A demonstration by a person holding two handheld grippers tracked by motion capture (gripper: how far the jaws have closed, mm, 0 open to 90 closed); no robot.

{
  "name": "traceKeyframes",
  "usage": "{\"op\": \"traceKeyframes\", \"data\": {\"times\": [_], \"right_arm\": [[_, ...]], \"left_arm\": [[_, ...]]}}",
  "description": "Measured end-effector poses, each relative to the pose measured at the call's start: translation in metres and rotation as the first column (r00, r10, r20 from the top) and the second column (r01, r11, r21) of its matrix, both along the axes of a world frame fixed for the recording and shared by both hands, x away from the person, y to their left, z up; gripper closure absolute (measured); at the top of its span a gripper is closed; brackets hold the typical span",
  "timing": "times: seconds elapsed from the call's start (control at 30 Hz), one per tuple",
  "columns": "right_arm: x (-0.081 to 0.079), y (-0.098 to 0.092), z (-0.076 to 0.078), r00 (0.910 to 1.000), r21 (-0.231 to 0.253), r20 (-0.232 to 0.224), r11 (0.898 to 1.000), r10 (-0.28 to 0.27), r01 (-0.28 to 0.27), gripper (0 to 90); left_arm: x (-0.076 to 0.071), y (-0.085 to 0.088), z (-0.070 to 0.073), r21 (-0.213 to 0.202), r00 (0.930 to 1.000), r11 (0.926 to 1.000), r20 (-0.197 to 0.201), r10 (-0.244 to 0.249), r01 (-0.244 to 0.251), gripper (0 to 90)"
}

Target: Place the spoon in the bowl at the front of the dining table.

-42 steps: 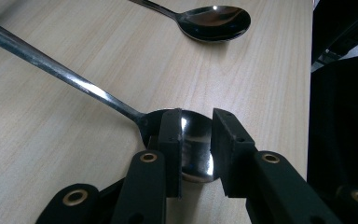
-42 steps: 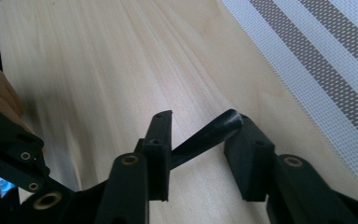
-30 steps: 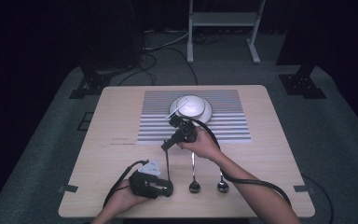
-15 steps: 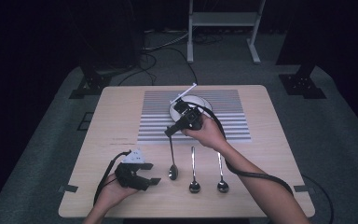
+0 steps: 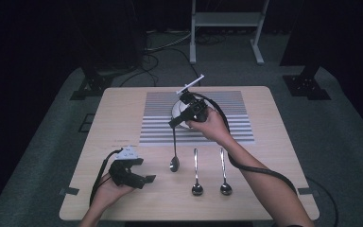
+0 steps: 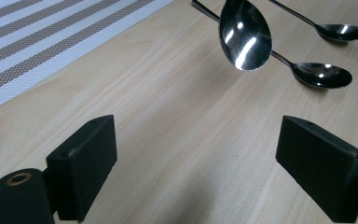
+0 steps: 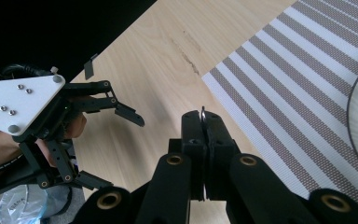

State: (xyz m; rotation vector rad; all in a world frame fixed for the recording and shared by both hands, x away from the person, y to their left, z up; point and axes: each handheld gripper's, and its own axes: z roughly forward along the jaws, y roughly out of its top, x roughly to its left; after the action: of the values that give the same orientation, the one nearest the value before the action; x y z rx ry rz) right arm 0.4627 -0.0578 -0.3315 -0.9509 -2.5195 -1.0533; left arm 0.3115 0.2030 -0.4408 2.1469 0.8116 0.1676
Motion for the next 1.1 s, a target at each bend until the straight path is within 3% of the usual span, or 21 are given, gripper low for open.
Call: {"op": "traceKeyframes", "data": {"times": [0.33, 1.1], "right_arm": [[0.014, -0.01, 0.012, 0.9984, 0.015, 0.016, 0.998, -0.055, 0.054, 88.1], [0.039, -0.024, 0.022, 0.9889, 0.032, 0.028, 0.989, -0.146, 0.145, 88.2]], "left_arm": [[0.002, 0.006, 0.0, -0.013, 0.9995, 0.9994, -0.001, 0.033, -0.033, 7.9], [0.004, 0.009, -0.001, -0.013, 0.9989, 0.9989, 0.006, 0.046, -0.046, 7.9]]}}
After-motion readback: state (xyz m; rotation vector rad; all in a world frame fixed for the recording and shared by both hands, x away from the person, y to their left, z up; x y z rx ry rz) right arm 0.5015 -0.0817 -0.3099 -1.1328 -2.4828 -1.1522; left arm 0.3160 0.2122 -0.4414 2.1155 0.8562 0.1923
